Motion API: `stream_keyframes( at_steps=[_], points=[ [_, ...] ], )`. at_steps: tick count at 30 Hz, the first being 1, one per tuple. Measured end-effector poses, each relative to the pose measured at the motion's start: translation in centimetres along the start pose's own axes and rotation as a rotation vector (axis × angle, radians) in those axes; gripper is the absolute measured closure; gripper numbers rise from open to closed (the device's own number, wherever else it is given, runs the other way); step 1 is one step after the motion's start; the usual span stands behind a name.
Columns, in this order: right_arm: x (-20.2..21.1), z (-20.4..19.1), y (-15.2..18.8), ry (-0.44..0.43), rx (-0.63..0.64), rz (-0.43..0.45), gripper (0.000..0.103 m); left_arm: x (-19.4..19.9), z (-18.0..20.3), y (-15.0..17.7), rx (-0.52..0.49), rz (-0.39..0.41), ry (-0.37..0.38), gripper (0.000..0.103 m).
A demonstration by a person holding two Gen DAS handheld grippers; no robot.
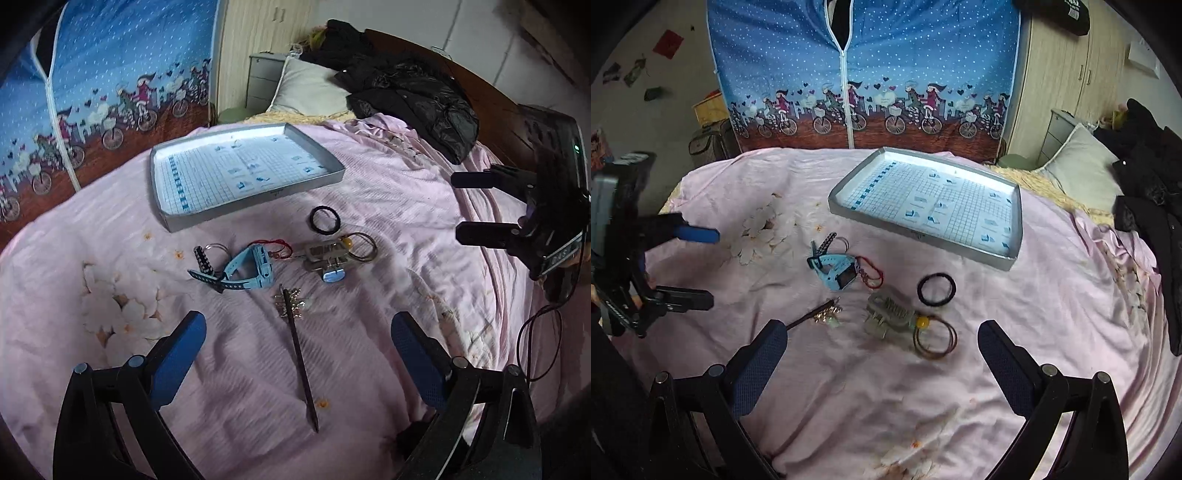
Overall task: Organize jewelry
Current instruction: 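Grasp the black hairpin with gold ornament with left tool while right tool reaches the beige claw clip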
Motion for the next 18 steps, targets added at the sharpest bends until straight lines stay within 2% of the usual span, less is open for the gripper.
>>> stream_keyframes(
  at_steps=[2, 3, 5, 6, 7, 10, 14, 18],
  points=[
    [-2.1, 1.3, 0.3, -0.033, -0.020, 0.030, 0.000, -2.7, -1.6, -0.4, 0.039, -0.036, 0.043, 0.030],
    [-3.3, 1.9, 0.4, -0.049, -0.031, 0.037, 0.000, -4.1, -2.2, -0.5, 0.047, -0.066, 0.045, 0.033],
    [-5.7, 2.8, 0.5, -0.079, -0.059, 0.047, 0.007, -6.3, -3.0, -0.5, 0.047, -0.127, 0.048, 0.051],
    [-6.9, 3.1, 0.5, -0.097, -0.075, 0.040, 0.015, -7.1, -3.5, -0.5, 0.061, -0.139, 0.059, 0.055],
    [-8.0, 3.3, 0.6, -0.116, -0.082, 0.036, 0.021, -7.8, -4.1, -0.5, 0.084, -0.147, 0.081, 0.058],
    [-10.2, 2.8, 0.4, -0.145, -0.048, 0.030, 0.023, -9.6, -5.2, -0.3, 0.141, -0.185, 0.160, 0.060],
    [-12.1, 2.1, 0.4, -0.147, -0.017, -0.010, 0.023, -11.0, -5.6, -0.3, 0.141, -0.263, 0.170, 0.076],
    [-13.6, 2.4, 0.5, -0.131, -0.071, -0.038, 0.023, -11.7, -6.2, 0.0, 0.161, -0.282, 0.226, 0.076]
  ],
)
Point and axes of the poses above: each gripper's, at about its wrist camera, not at the fingertips, and x roughly against the way its jaws point, z to its right, y to its underside, the point moved 1 cm from there along -x, roughly the way its jaws point, and after that the axes turned 9 degrees about -z, right-handed, at the moved point
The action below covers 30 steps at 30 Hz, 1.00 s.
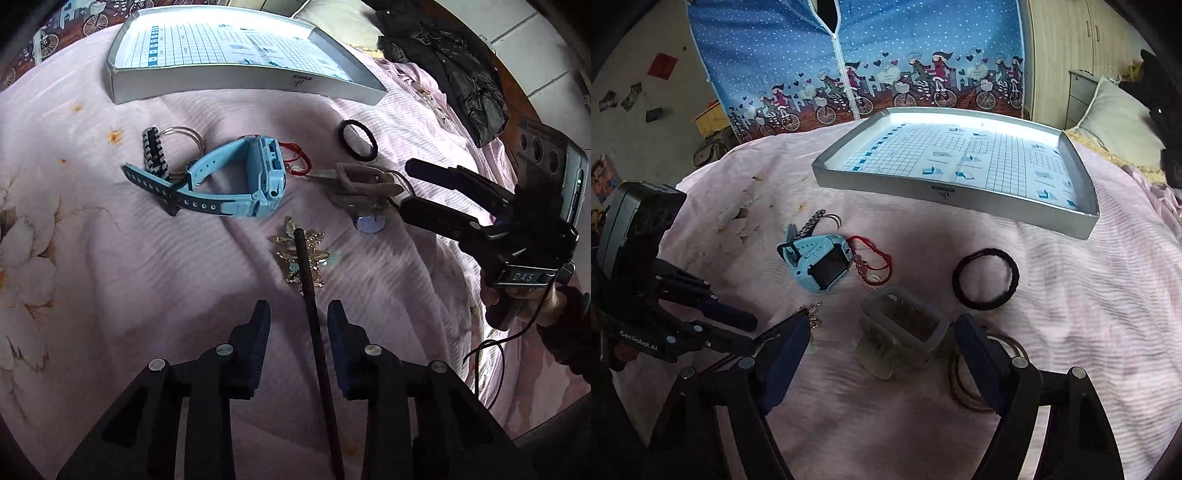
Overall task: Organize jewelry
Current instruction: 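Grasp the black hairpin with gold ornament with left tool while right tool reaches the beige claw clip, then grasp the beige claw clip with right tool while left tool lifts the hairpin toward the tray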
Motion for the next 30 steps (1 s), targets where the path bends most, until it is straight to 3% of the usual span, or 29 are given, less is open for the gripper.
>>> stream_keyframes(
  at_steps=[3, 8, 13, 20, 24, 27, 30],
  points=[
    [-0.9, -0.3, 0.0, 0.019, -0.006, -0.018, 0.023, -0.2, -0.1, 0.3, 0.002, -0.018, 0.046, 0.076],
    [-1.6, -0.6, 0.0, 0.034, -0.041, -0.025, 0.023, -0.6, -0.1, 0.9, 0.033, -0.093, 0.008, 0.078],
    [-1.9, -0.6, 0.4, 0.037, -0.069, -0.021, 0.023, 0.5, -1.1, 1.2, 0.065, -0.106, 0.018, 0.078],
    [-2.9, 0.1, 0.5, 0.036, -0.117, -0.026, 0.028, -0.5, -1.4, 0.8, 0.098, -0.062, 0.058, 0.100],
    [-3.2, 0.5, 0.2, 0.026, -0.147, -0.005, 0.030, -0.3, -1.0, 1.0, 0.121, -0.005, 0.064, 0.100],
    [-3.3, 0.8, 0.1, 0.021, -0.171, 0.005, 0.044, 0.3, -0.8, 1.5, 0.114, 0.030, 0.066, 0.100],
    [-3.0, 1.2, 0.4, -0.005, -0.198, 0.026, 0.045, 0.6, 0.1, 1.4, 0.103, 0.062, 0.063, 0.100]
  ],
)
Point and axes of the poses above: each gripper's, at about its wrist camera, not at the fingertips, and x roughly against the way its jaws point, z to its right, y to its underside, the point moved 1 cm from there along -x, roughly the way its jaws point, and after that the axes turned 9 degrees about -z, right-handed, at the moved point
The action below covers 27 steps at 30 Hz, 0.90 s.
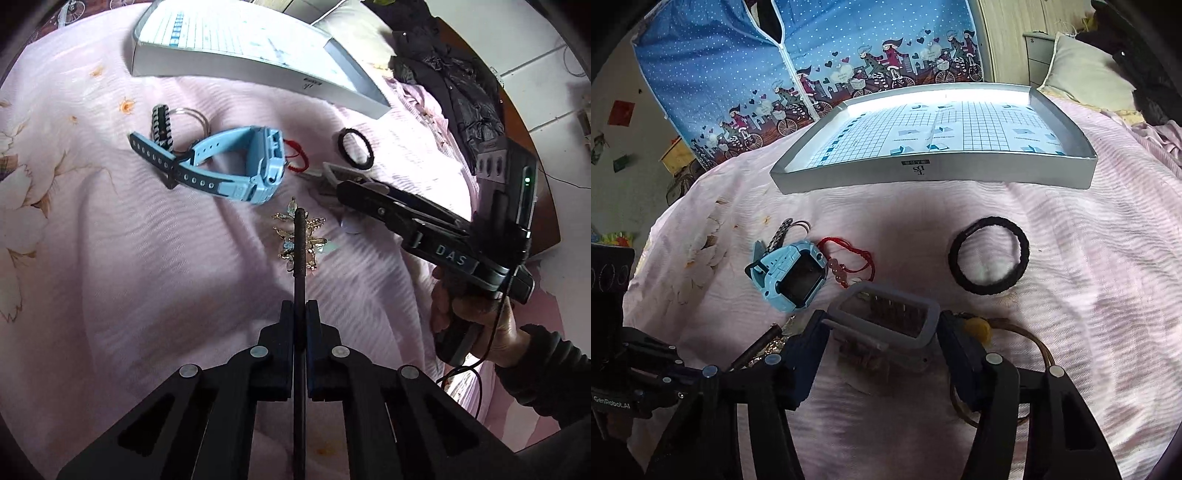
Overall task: Organize jewelry
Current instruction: 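Grasp the beige claw clip with right tool while left tool lifts the hairpin toward the tray, then lower the hairpin into the tray with left tool while right tool places the claw clip there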
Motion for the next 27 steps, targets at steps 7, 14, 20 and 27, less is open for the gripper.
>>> stream_keyframes(
  at_steps=[7, 14, 20, 27],
  points=[
    [2.1, 0.3, 0.5, -0.061, -0.015, 0.082, 0.045, 1.5, 1.7, 0.2, -0.019, 0.098, 0.015, 0.100],
    [5.1, 1.0, -1.1, -0.105, -0.054, 0.151, 0.045, 3.5, 1.9, -1.6, 0.018, 0.174, 0.030, 0.100],
    [6.3, 1.5, -5.8, -0.076, -0.038, 0.192, 0.045, 6.1, 0.7, -7.2, 0.097, 0.288, 0.027, 0.100],
    [3.9, 2.2, -11.7, 0.002, -0.045, 0.155, 0.045, 6.4, -2.2, -15.8, 0.181, 0.404, -0.051, 0.100]
  ],
)
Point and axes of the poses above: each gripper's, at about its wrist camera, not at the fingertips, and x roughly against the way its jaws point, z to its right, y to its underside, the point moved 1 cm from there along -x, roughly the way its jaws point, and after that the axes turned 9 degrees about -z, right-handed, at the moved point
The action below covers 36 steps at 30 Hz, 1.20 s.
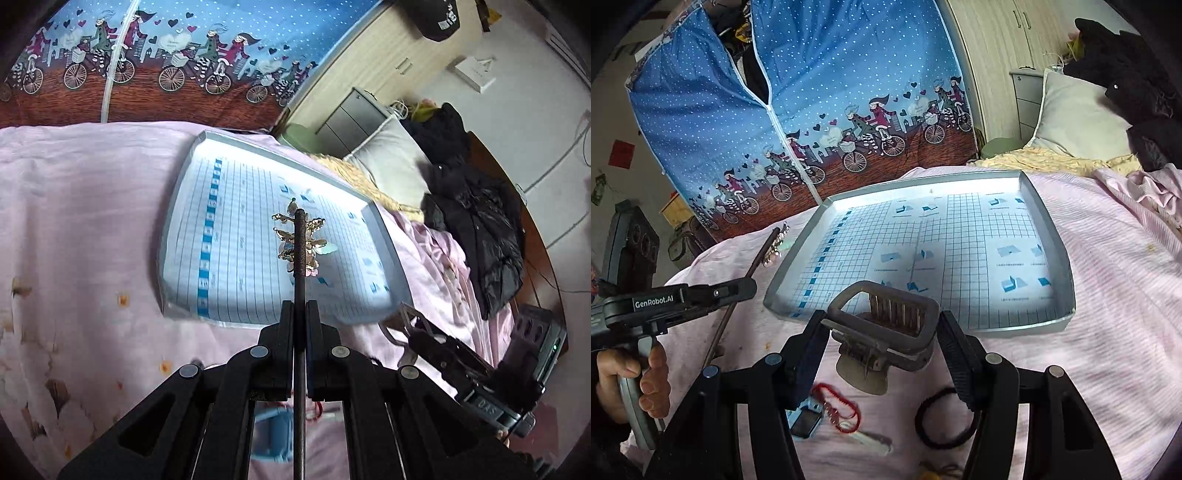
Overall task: Organize jewelry
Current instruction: 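Lower the hairpin into the tray with left tool while right tool places the claw clip there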
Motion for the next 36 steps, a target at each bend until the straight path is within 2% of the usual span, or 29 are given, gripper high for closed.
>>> stream_keyframes(
  at_steps=[2, 4, 9, 15, 17, 18, 22, 23, 24, 26, 29, 31, 34, 36],
  points=[
    [-1.5, 0.2, -1.1, 0.047, 0.003, -0.037, 0.045, -0.9, -1.2, -1.6, 0.030, 0.024, -0.021, 0.100],
    [-2.7, 0.4, -1.9, 0.074, 0.011, -0.038, 0.045, -2.1, -2.5, -2.7, 0.077, 0.039, -0.036, 0.100],
    [-5.4, 1.1, -2.1, 0.110, 0.019, -0.099, 0.045, -4.7, -4.6, -4.3, 0.131, 0.070, -0.111, 0.100],
    [-6.6, 1.2, -2.1, 0.124, 0.025, -0.123, 0.044, -6.7, -4.9, -4.0, 0.140, 0.038, -0.145, 0.100],
    [-6.4, 1.2, -1.9, 0.121, 0.025, -0.112, 0.031, -6.6, -4.6, -3.8, 0.138, 0.037, -0.149, 0.099],
    [-6.2, 1.1, -1.8, 0.126, 0.026, -0.098, 0.021, -6.5, -4.6, -3.7, 0.140, 0.033, -0.145, 0.099],
    [-4.5, 1.0, -1.3, 0.115, 0.014, -0.029, 0.018, -5.7, -4.7, -2.9, 0.140, 0.003, -0.141, 0.093],
    [-3.9, 1.0, -1.0, 0.109, 0.009, -0.003, 0.016, -5.2, -4.6, -2.6, 0.138, 0.009, -0.131, 0.087],
    [-3.2, 0.9, -0.8, 0.103, 0.008, 0.024, 0.010, -4.5, -4.4, -2.1, 0.131, 0.026, -0.122, 0.083],
    [-1.5, 0.8, 0.0, 0.096, 0.003, 0.089, 0.002, -2.7, -3.9, -1.0, 0.113, 0.088, -0.121, 0.051],
    [1.0, 0.5, 1.5, 0.079, -0.008, 0.161, 0.000, 0.1, -3.0, 0.8, 0.083, 0.178, -0.085, 0.024],
    [2.6, 0.1, 2.5, 0.080, 0.002, 0.202, 0.000, 1.4, -2.3, 2.0, 0.059, 0.189, -0.076, 0.014],
    [5.1, -0.9, 3.9, 0.090, 0.015, 0.237, 0.000, 3.7, -1.1, 4.0, 0.017, 0.245, -0.077, 0.002],
    [7.1, -1.6, 5.2, 0.063, 0.032, 0.276, 0.000, 5.4, 0.0, 5.3, -0.029, 0.277, -0.071, 0.002]
  ],
)
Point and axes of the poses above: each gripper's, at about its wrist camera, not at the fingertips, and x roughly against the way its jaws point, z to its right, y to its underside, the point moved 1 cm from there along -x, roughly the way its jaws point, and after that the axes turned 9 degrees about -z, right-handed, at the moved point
